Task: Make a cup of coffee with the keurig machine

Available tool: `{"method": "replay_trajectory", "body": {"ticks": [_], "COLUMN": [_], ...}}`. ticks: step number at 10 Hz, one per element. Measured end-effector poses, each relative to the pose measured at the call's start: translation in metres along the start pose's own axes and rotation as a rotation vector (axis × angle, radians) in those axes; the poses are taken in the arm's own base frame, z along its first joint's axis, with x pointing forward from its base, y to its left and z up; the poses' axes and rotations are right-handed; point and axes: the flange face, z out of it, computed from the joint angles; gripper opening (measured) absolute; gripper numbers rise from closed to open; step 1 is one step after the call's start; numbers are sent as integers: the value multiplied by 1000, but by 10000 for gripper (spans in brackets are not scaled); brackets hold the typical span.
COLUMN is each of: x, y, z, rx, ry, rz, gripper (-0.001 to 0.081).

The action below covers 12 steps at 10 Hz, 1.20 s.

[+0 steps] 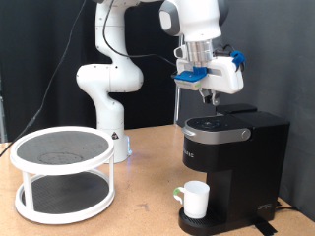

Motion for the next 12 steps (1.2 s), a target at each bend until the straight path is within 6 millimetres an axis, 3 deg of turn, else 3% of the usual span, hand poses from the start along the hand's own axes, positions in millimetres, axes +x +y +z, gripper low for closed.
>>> {"method": "replay_trajectory", "body": {"ticks": [5, 12], "x": [4, 7], "y": [7, -1], "z": [20, 29], "rx": [-12, 7], "ry": [18, 13], "rz": [0, 25], "gripper": [1, 0]}}
